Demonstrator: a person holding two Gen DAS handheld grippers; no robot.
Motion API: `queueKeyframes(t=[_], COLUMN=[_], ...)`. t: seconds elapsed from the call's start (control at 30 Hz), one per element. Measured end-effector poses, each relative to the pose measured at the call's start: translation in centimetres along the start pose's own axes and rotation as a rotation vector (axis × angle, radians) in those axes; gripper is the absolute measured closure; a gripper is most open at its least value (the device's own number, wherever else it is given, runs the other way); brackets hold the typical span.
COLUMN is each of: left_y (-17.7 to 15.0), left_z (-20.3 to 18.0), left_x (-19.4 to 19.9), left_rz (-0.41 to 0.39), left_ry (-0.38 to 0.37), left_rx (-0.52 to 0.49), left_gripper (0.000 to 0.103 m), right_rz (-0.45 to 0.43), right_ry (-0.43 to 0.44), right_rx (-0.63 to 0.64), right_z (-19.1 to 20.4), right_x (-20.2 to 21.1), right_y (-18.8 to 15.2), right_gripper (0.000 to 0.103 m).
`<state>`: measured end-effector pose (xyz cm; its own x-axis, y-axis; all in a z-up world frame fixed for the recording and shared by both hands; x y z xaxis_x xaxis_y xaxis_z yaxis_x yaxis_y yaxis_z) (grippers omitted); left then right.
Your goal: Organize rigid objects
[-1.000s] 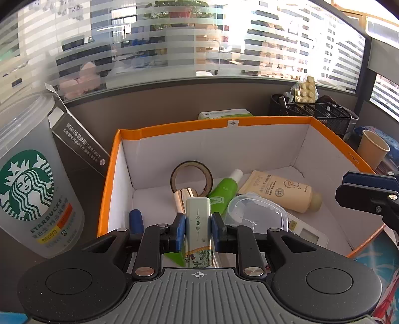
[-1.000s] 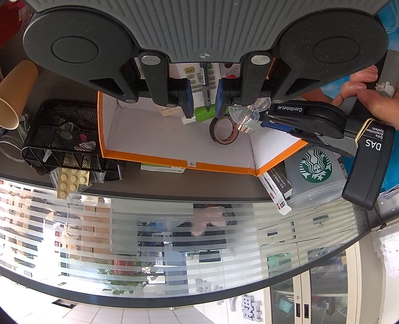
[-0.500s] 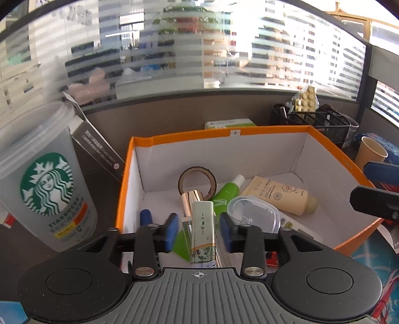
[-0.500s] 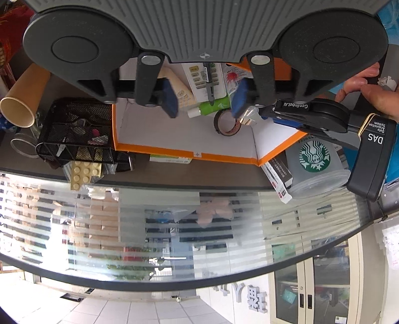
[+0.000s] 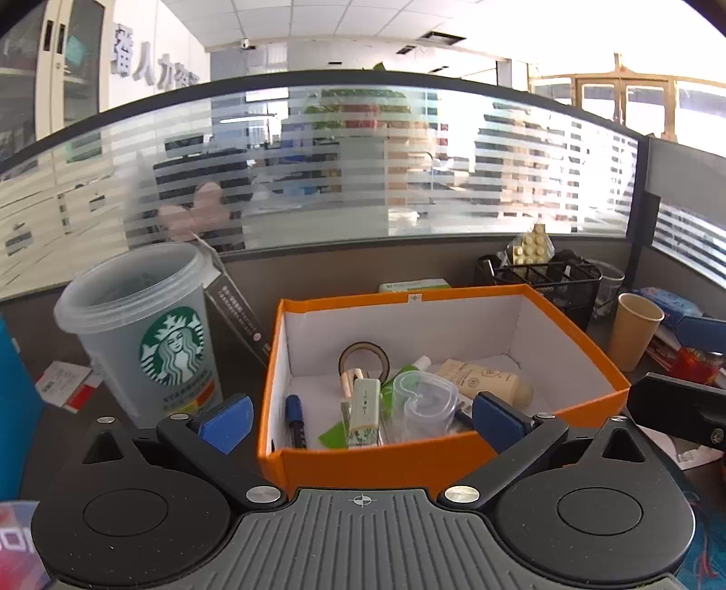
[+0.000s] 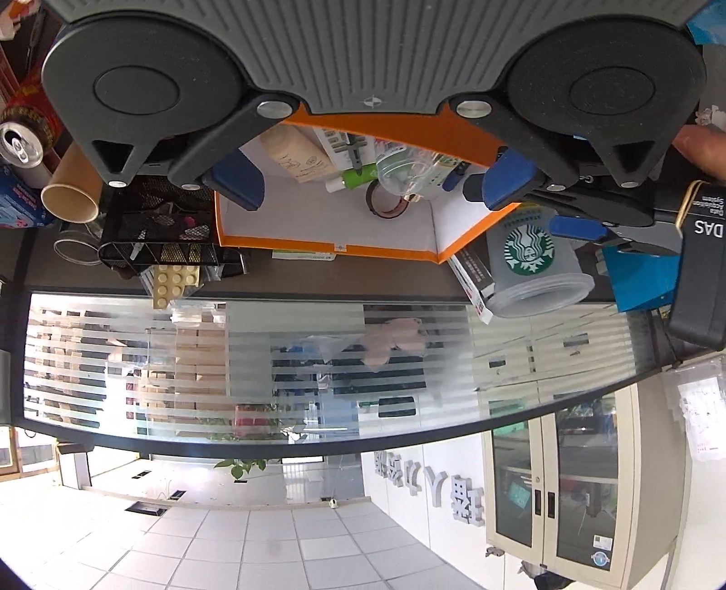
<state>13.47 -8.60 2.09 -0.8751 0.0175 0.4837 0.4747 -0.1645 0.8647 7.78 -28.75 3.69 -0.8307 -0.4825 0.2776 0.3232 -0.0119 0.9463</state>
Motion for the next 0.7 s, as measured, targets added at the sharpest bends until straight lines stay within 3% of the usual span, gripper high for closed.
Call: queueKeyframes(t=[0.4,0.7], left_y=[-1.7,-2.2], left_z=[2.4,2.7], left_x=[6.0,9.7], left_rz=[-0.041,-0.089], left_ry=[0.062,0.063], left_rx=[0.083,0.085], left_gripper=[0.000,0.000], right_rz=[-0.120,-0.139], right_ry=[-0.026,-0.012], right_rx=[-0.071,-0.044], right_z=[2.1,4.4], right_x=[5.7,7.5], right_y=[-0.7,-0.9], right_gripper=[0.000,0.000])
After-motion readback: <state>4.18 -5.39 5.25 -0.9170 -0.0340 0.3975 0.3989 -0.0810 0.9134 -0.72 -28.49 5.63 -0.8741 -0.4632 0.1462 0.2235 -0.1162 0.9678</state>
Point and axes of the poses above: each gripper's, at about its wrist camera, not at the fingertips, and x roughly against the way its jaws point, z to its left, y to its top, the point moved 1 cm from there along -x, roughly the way its jaws point, and after that the axes turned 13 degrees about y, right-handed, at the moved point
